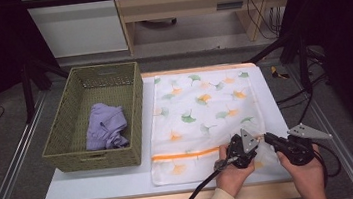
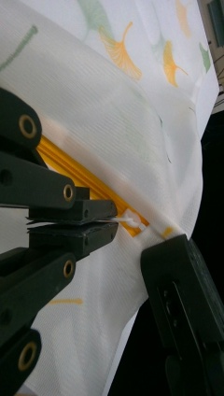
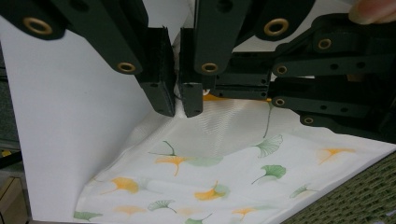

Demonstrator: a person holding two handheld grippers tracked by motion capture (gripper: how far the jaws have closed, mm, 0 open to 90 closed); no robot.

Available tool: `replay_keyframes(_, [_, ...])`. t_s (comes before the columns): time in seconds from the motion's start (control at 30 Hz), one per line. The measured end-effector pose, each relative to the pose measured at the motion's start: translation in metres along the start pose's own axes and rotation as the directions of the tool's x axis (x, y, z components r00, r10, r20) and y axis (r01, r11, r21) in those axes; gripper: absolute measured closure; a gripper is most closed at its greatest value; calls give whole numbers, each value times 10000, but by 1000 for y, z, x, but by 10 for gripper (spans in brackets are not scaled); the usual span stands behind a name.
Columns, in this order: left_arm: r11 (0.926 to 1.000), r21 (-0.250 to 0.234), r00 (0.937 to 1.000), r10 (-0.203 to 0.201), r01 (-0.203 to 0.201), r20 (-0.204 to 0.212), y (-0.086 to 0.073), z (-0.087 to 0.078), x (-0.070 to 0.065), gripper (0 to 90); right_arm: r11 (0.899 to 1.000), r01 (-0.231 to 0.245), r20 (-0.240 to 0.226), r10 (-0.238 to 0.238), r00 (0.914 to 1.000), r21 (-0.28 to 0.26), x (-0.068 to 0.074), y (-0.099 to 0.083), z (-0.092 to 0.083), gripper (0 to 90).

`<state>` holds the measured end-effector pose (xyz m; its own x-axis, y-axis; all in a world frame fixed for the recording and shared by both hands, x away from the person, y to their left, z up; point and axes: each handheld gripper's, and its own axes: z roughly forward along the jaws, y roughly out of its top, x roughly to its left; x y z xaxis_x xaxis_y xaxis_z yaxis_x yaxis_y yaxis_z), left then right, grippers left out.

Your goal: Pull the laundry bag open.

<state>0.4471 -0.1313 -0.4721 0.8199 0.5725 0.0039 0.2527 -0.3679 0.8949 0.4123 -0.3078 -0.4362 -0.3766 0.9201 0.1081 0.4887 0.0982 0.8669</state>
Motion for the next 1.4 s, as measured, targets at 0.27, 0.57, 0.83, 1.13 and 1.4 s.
replay_keyframes(0.27, [10000, -56, 10000, 3, -4, -72, 0, 5, -2, 850, 10000, -26, -12, 26, 10000, 18, 0, 0, 0, 856])
replay_keyframes(0.57, [9998, -121, 9998, -143, 141, -140, -1, 7, 0, 895, 10000, -59, -3, 59, 10000, 67, 0, 0, 1, 856])
replay_keyframes(0.83, [9997, -130, 9995, -232, 230, -194, -1, 8, 0, 883, 9999, -130, -49, 130, 9999, 113, 0, -1, 1, 856])
replay_keyframes(1.13, [9993, -108, 9993, -357, 356, -97, -3, 12, 2, 875, 9997, -52, -61, 54, 10000, 240, 0, -1, 3, 856])
replay_keyframes(1.4, [9986, -128, 9987, -506, 506, -5, -4, 13, 2, 882, 9995, -83, -54, 85, 9999, 291, 0, -1, 3, 856])
